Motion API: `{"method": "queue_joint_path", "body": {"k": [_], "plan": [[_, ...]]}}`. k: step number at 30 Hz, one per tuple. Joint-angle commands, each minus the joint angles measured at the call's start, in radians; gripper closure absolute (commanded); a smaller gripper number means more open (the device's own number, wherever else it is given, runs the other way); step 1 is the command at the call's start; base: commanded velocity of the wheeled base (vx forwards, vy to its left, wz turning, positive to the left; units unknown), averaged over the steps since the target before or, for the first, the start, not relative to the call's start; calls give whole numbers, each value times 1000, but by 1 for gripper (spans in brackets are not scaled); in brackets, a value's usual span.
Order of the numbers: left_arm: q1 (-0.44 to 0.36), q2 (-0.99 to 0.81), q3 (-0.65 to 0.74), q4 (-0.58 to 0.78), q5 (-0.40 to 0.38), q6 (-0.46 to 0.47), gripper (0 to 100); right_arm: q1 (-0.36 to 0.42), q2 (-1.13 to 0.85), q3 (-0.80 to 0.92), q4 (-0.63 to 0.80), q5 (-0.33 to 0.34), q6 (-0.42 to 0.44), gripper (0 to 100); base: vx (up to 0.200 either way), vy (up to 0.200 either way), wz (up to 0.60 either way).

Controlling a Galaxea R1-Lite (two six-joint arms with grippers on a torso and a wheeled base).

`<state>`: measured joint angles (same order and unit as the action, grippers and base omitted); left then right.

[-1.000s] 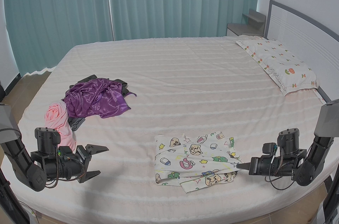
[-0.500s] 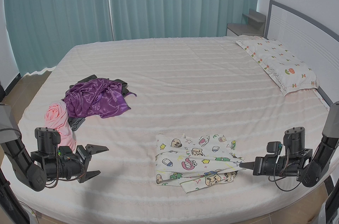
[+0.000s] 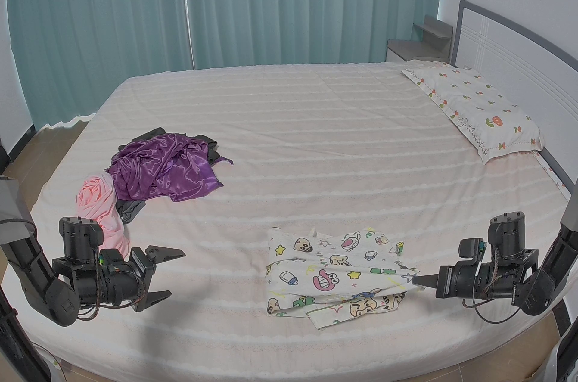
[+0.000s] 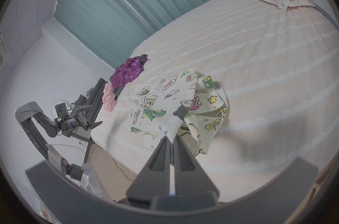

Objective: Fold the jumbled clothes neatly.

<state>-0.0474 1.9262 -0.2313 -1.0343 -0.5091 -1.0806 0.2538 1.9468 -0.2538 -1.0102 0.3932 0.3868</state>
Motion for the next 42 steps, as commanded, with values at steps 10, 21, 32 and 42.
{"method": "queue_joint_path", "body": {"k": [10,21,32,42], "plan": [[0,1,0,-1,0,-1,0,2,239,-51,-87,-83,-97,0,0,0,0],[0,5,0,-1,0,1,0,-38,144,-260,-54,-76,-20,0,0,0,0],[0,5,0,-1,0,1,0,1,402,-571,125,-76,-11,0,0,0,0],[-2,7,0,-1,0,1,0,18,480,-651,144,-65,-14,0,0,0,0]]}}
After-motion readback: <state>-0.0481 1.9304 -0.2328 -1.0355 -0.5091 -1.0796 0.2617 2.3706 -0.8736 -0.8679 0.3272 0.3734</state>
